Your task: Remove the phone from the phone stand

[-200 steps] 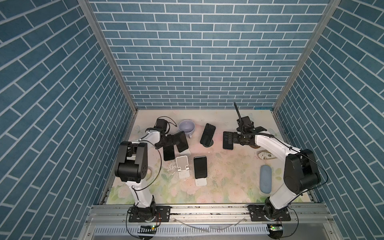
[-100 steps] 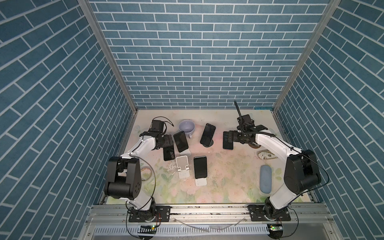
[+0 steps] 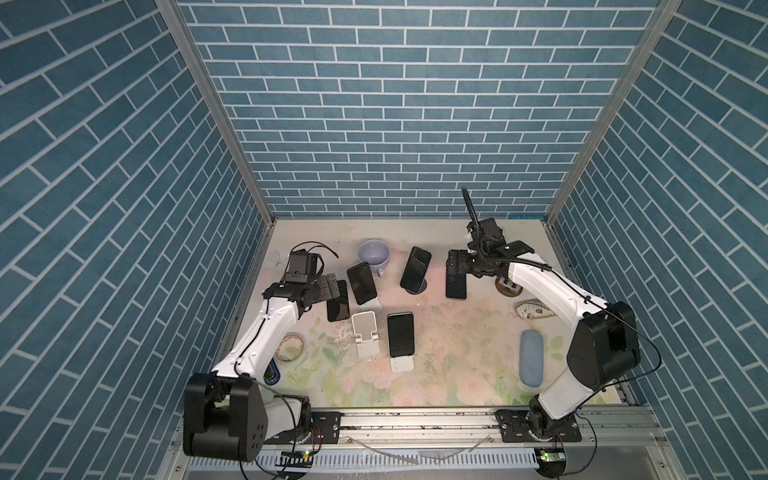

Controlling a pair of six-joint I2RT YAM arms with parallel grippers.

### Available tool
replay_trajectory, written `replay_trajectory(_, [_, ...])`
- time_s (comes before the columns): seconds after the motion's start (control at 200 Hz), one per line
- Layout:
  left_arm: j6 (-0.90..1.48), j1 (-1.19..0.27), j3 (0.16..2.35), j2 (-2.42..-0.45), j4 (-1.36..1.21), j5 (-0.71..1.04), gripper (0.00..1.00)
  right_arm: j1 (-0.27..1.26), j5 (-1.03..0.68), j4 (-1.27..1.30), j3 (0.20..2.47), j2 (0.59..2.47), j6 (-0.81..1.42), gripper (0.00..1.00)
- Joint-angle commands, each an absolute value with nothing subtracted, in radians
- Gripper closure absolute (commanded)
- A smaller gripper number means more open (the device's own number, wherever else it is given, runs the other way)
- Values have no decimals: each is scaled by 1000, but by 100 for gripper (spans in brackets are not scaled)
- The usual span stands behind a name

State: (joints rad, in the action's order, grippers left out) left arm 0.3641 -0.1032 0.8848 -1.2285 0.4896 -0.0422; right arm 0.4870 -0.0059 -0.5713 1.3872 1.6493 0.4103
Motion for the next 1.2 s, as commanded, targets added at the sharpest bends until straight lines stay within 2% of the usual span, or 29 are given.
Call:
replay_trajectory(0.0, [380, -98, 852, -1183, 478, -29, 0, 515, -18, -610, 1453, 1620, 387, 4])
replay_trajectory(0.43, [461, -106, 757, -952, 492, 116, 0, 593, 1, -632, 1519, 1627, 371, 4])
replay_trajectory(0.7, [491, -159, 815, -816, 690, 43, 0, 607, 15, -631, 1516, 1642, 374, 4])
replay_trajectory(0.85, [525, -272, 843, -827, 745, -55, 0, 607, 31, -632, 1514, 1644, 374, 4])
replay_trajectory(1.065, [635, -550, 903, -916, 777, -275, 0, 609, 62, -641, 1496, 1638, 370, 4])
replay_trajectory(1.195, [684, -651, 926, -977, 772, -350, 0, 611, 70, -647, 1479, 1632, 365, 4])
